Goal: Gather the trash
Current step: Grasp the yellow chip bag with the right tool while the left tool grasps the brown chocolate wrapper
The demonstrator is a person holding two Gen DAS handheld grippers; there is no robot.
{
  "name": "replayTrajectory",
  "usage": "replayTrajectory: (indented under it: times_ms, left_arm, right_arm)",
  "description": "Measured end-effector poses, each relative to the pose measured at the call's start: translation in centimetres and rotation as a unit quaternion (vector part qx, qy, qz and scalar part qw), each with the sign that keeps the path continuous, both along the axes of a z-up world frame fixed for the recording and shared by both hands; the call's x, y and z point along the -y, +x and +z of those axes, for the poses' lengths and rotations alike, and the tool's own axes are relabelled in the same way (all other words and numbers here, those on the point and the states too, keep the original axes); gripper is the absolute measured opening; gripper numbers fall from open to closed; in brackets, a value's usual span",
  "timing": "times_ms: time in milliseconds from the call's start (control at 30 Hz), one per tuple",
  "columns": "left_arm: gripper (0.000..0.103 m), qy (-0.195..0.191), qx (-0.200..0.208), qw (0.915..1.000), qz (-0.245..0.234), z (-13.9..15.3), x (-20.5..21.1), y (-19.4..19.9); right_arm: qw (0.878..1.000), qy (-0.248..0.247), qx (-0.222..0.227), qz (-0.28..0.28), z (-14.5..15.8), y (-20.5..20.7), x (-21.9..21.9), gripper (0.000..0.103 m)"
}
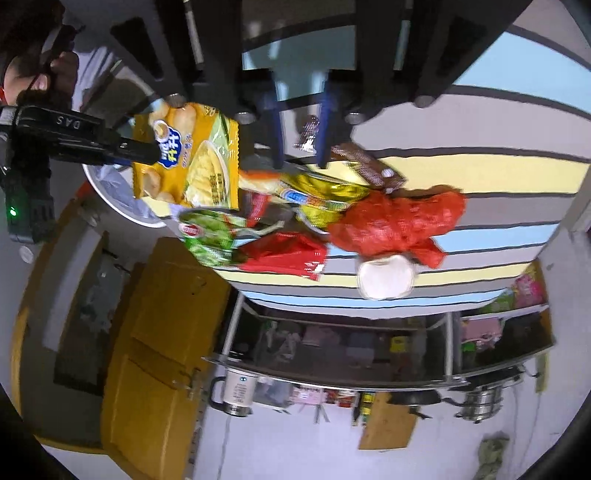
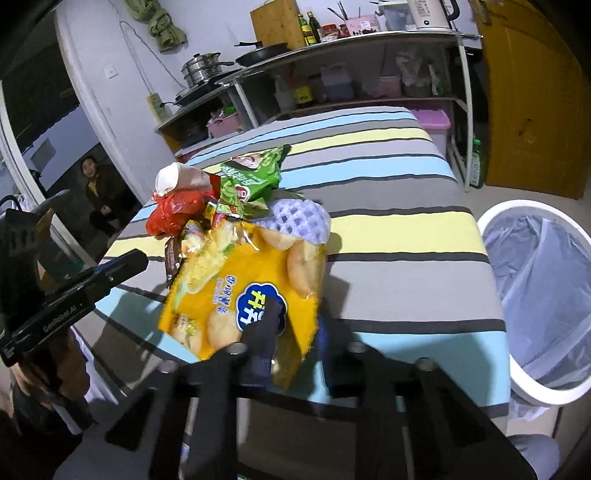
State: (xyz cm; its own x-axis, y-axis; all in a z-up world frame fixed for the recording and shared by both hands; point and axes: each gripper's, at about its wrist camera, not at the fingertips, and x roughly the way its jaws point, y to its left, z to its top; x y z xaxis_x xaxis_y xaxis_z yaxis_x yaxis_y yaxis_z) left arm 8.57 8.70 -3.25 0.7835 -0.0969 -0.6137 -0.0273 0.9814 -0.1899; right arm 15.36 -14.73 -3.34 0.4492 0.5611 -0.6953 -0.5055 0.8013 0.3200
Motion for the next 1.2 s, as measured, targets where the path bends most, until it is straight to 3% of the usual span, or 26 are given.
replayTrajectory:
  times_ms: [33,100,400,533,600,667,833,900,1200]
  left_arm:
    - [0.039,-0.001,-0.004,0.9999,0.010,-0.1,-0.3,0.1]
    - [0.047,-0.008,-0.012,0.9994,0.030,-0.3,-0.9,0.3]
    - [0.048,-0.031,-0.054,0.9935,0.095,-1.9,-1.1,2.9]
    - [0.048,-0.011,-0.085,0.9902,0.110,-3.2,-0.4,4.4]
    - [0.048,0.021,-0.087,0.9896,0.113,-3.2,0.4,4.5]
    - [0.046,0.041,-0.090,0.9885,0.114,-3.2,0.9,4.4]
    - [0.016,0.045,-0.085,0.9882,0.119,-2.8,0.5,3.1]
    - [0.011,0.044,-0.080,0.9893,0.114,-2.6,0.5,2.6]
    - [0.007,0.029,-0.054,0.9947,0.082,-1.3,1.2,-0.7]
  right_arm:
    - [1.000,0.003,0.002,0.001,0.1,-0.1,0.1,0.009]
    - [1.000,0.007,0.005,0.003,0.2,-0.3,0.2,0.007]
    - [1.000,0.017,0.017,0.010,0.9,-1.4,0.6,0.002]
    - [0.999,0.024,0.019,0.006,1.3,-1.7,1.3,0.002]
    - [0.999,0.027,0.020,0.004,1.4,-1.7,1.5,0.002]
    - [0.999,0.028,0.021,0.002,1.4,-1.8,1.7,0.002]
    - [0.999,0.033,0.024,0.001,1.7,-2.2,1.9,0.002]
    - [0.999,0.034,0.028,0.002,1.9,-2.5,1.9,0.002]
    - [0.998,0.041,0.049,0.008,3.5,-3.7,1.9,0.001]
